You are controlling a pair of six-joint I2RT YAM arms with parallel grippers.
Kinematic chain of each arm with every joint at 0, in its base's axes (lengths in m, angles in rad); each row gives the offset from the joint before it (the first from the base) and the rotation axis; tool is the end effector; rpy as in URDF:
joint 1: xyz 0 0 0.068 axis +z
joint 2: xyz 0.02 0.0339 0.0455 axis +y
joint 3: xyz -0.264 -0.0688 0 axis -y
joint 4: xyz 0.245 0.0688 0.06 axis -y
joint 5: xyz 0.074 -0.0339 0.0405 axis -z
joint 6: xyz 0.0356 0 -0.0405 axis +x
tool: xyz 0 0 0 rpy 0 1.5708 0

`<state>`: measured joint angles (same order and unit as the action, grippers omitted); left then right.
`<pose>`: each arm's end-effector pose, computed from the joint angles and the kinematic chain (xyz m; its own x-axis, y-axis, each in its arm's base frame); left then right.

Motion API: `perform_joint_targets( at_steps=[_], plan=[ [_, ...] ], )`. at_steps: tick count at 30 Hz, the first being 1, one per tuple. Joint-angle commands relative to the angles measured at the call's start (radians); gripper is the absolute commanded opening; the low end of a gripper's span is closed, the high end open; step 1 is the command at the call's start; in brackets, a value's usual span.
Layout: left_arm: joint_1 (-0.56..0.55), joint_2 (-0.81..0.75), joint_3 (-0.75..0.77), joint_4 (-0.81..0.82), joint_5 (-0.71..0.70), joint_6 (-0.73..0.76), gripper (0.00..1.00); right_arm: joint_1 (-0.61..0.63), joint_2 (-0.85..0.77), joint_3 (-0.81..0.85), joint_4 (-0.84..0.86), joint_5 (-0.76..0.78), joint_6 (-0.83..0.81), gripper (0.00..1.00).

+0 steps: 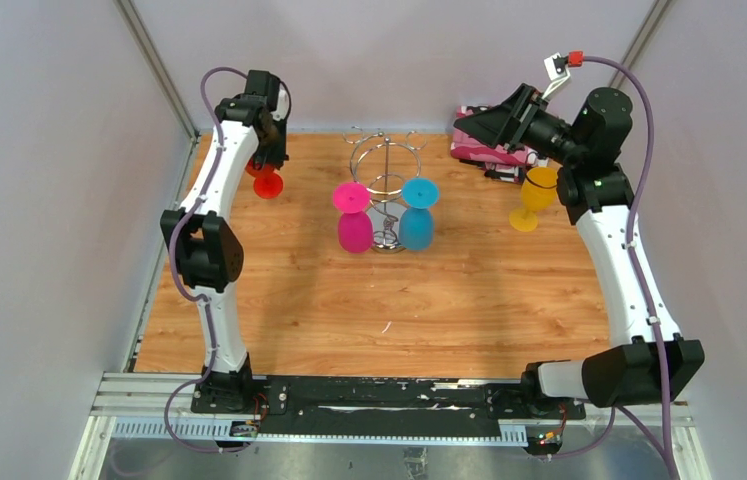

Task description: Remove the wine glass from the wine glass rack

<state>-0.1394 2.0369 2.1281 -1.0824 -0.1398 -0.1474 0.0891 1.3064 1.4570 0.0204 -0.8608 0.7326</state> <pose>0.4334 -0.0558 0.3400 -0.8287 -0.0306 -0.5589 -0.0603 0.9976 0.0349 0.2765 0.0518 0.4809 -0.4106 0.4010 -0.8189 -0.7098 0.4231 0.5631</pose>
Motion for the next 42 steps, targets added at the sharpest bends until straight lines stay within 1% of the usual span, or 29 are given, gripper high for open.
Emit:
perform_joint_targets(
  at_steps=[1,5,12,20,31,42],
  plan=[
    [0.019,0.015,0.025,-0.021,0.060,0.044,0.00,-0.021,-0.002,-0.019,-0.004,0.008,-0.014,0.77],
    [0.027,0.050,0.043,-0.019,0.121,0.042,0.00,-0.025,-0.005,-0.028,-0.003,0.011,-0.019,0.77],
    [0.027,0.128,0.093,-0.019,0.185,0.039,0.00,-0.033,-0.002,-0.041,-0.003,0.016,-0.023,0.78],
    [0.027,0.154,0.044,-0.019,0.172,0.040,0.00,-0.039,0.014,-0.050,0.006,0.016,-0.020,0.78],
    [0.027,0.195,0.029,-0.015,0.174,0.031,0.00,-0.040,0.020,-0.069,0.026,0.008,-0.008,0.78],
    [0.027,0.201,-0.010,0.024,0.166,0.017,0.00,-0.039,0.021,-0.083,0.046,0.000,0.004,0.78]
  ],
)
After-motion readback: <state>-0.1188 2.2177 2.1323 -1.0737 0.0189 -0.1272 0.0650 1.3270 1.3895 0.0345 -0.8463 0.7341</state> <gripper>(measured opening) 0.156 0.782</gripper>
